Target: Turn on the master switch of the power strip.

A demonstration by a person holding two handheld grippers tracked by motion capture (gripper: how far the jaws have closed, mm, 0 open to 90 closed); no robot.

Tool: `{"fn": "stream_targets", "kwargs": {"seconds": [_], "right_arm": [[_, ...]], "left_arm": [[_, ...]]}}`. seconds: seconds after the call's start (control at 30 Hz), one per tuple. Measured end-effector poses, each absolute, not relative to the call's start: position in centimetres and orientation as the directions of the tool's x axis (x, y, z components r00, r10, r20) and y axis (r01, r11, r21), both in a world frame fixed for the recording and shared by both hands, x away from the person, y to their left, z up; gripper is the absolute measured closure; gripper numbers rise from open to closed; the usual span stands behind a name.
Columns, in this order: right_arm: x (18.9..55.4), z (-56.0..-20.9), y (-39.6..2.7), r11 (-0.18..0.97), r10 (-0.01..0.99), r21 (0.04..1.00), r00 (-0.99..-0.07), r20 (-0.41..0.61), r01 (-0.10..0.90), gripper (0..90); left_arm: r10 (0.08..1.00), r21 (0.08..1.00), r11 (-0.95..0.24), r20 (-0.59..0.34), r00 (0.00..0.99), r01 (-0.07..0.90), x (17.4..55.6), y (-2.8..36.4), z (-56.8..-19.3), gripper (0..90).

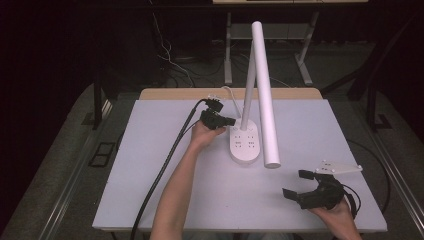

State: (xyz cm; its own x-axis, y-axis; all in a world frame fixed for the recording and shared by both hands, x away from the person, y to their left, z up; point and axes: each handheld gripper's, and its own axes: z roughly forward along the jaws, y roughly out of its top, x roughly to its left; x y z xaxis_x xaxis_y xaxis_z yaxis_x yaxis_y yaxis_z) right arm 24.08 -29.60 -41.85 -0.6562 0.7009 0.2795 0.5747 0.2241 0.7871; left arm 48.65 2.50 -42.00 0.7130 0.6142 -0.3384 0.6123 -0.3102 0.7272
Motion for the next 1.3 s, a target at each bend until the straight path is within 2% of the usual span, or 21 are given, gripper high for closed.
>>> {"fn": "stream_targets", "kwargs": {"seconds": [1.03, 1.17, 1.3], "right_arm": [[24.1, -41.9, -29.5, 0.231, 0.697, 0.786, -0.661, 0.276, 0.573, 0.3], [24.1, -41.9, -29.5, 0.232, 0.696, 0.786, -0.662, 0.277, 0.573, 0.3], [24.1, -41.9, -29.4, 0.234, 0.696, 0.785, -0.662, 0.277, 0.574, 0.3]], "left_arm": [[0.617, 0.704, -0.35, -0.323, 0.718, 0.618, 48.3, 1.7, -42.8, 90.0], [0.614, 0.705, -0.382, -0.291, 0.734, 0.598, 48.2, 1.5, -42.8, 90.0], [0.625, 0.7, -0.354, -0.317, 0.714, 0.621, 48.3, 1.4, -42.9, 90.0]]}}
